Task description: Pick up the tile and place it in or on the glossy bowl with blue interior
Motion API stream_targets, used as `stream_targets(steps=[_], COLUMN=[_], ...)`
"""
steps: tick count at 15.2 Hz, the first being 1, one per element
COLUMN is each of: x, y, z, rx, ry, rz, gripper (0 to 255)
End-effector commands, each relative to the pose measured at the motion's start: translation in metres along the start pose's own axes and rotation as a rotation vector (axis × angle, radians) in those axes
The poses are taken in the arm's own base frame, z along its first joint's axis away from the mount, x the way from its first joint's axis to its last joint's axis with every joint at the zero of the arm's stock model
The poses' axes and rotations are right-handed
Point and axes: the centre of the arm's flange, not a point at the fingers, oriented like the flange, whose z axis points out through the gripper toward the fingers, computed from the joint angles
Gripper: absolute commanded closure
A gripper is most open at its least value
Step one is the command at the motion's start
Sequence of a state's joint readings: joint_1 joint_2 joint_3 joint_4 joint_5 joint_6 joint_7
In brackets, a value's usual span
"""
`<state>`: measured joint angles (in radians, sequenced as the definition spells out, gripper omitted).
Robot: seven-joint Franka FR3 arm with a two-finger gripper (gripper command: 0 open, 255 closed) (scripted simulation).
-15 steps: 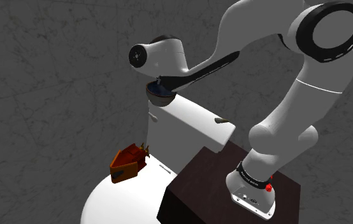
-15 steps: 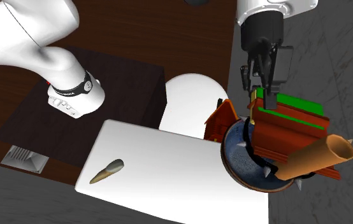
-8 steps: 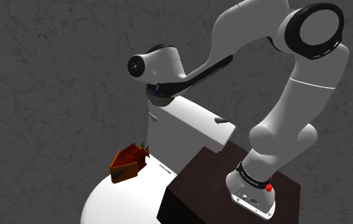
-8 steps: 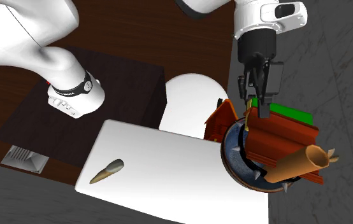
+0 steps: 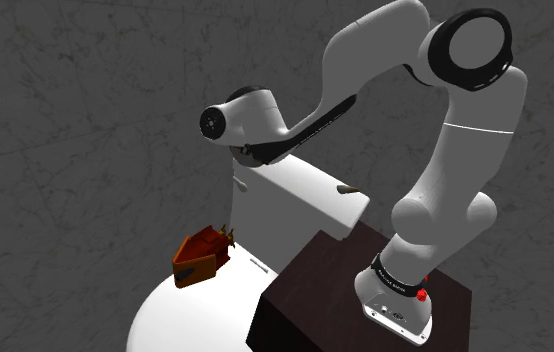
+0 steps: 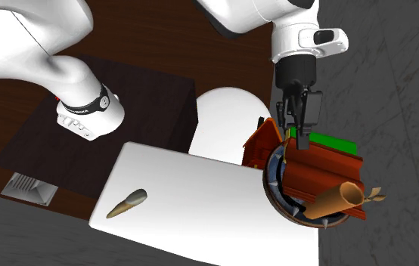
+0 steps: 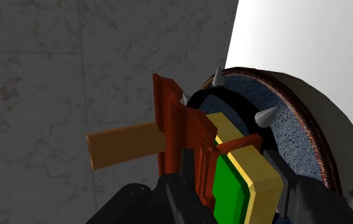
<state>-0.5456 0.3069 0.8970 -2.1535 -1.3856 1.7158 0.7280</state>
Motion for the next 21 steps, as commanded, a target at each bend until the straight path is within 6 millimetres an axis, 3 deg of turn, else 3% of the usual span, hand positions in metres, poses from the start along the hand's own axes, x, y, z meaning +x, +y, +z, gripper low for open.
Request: stream_targets(steps=[1, 7, 8, 13, 17, 21], x=[0.0, 0.0, 0.0, 0.0, 0.0, 0.0], y=[-0.003, -0.003, -0.003, -0.003, -0.003, -0.003], z=[0.002, 0.002, 0.002, 0.002, -0.048, -0.048], rx=[0.001, 0.001, 0.001, 0.001, 0.001, 0.001], ry=[0.0, 0.0, 0.0, 0.0, 0.0, 0.0], rz=[-0.001, -0.001, -0.001, -0.001, -0.001, -0.001], gripper=[255, 255, 0, 0, 0, 0])
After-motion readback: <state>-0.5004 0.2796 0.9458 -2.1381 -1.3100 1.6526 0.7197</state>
